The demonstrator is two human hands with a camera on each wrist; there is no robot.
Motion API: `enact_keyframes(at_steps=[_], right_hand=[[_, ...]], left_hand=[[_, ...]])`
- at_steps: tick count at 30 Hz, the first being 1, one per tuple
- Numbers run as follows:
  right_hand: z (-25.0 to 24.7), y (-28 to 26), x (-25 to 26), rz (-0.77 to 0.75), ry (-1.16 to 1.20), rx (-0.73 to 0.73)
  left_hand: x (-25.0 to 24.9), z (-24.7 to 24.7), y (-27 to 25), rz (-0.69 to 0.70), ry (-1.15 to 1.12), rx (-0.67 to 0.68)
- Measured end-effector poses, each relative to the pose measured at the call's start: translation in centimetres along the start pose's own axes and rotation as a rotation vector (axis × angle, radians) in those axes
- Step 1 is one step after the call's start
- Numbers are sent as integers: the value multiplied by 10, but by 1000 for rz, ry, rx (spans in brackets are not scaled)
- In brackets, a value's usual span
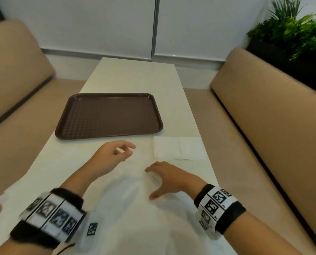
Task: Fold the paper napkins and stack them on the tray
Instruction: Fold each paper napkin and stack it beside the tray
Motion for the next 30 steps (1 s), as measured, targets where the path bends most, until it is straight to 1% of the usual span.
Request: enact_keyframes(at_steps=[3, 5, 6, 8, 10, 12, 15, 17, 19, 21, 23, 25, 27, 30], right_hand=[[20, -5, 8, 34, -137, 46], [22, -8, 10, 46, -157, 84], [21, -10, 12, 39, -156, 77], [19, -12, 14, 6, -126, -1], [18, -13, 15, 9, -61, -79], [18, -10, 9, 92, 3, -113], [18, -5, 2, 278, 46, -146], [16, -3, 0, 368, 86, -181], [12, 0, 2, 413, 130, -194], [7, 1, 7, 436, 90, -221], [0, 1, 12, 445, 40, -288], [-8, 0, 18, 418, 77, -348], [-16, -6, 24, 365, 149, -383], [-30, -24, 37, 245, 179, -440]], left_hand=[[1, -20, -54, -38, -89, -70], [8, -30, -82, -68, -140, -107], [12, -34, -94, -81, -153, -126], [18, -42, -115, -92, -168, -163], [22, -48, -130, -90, -181, -197], [24, -52, -141, -93, -182, -212], [23, -57, -154, -94, -183, -231], [22, -60, -159, -95, -188, -241], [20, -63, -161, -88, -186, -247], [19, -67, -163, -79, -184, -252], [19, -69, -164, -76, -187, -259], [19, -71, -165, -75, -188, -265], [20, -74, -165, -72, -185, -268], [19, -76, -165, -73, -199, -273]])
Point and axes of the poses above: each hand's wrist, its own y-axis towards the middle knuckle, its own z-axis out of the palm, x = y × z, the point moved 4 cm from there along y, towards the middle knuckle, and after that the axes turned 13 degrees about z, right-handed, at the moved point
